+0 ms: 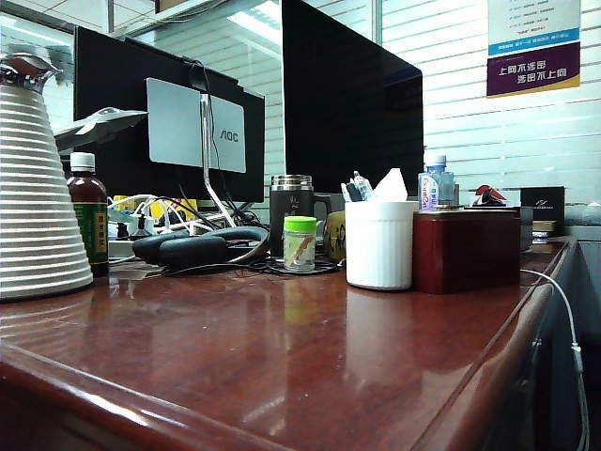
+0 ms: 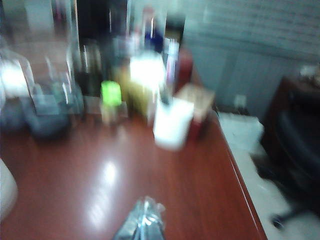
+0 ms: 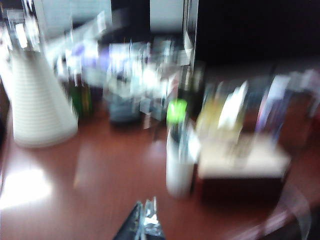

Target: Pick up all the pens on the desk and put them into the pen holder one by one.

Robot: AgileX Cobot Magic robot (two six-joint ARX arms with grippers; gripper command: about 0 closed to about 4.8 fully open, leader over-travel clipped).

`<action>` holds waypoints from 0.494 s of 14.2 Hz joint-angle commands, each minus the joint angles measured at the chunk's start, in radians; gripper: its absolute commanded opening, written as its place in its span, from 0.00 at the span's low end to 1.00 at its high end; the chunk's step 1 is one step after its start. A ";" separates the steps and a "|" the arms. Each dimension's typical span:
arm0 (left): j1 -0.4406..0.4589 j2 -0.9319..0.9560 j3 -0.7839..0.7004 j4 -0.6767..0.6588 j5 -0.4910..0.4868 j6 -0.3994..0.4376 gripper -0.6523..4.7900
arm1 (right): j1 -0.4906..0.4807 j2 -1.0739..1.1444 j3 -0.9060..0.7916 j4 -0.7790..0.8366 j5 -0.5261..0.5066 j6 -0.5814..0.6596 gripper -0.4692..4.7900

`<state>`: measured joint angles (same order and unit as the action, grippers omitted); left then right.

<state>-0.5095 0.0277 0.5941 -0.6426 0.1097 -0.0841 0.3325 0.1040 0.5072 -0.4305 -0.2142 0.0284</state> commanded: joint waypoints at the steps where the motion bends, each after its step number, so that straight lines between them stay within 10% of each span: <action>1: 0.000 0.000 -0.180 0.266 0.028 -0.124 0.11 | 0.002 -0.047 -0.183 0.211 -0.021 0.120 0.08; 7: 0.000 -0.002 -0.507 0.476 -0.015 -0.133 0.11 | 0.003 -0.047 -0.463 0.338 0.008 0.162 0.08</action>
<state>-0.5095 0.0265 0.0971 -0.1947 0.1143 -0.2180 0.3336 0.0574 0.0540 -0.1196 -0.2089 0.1883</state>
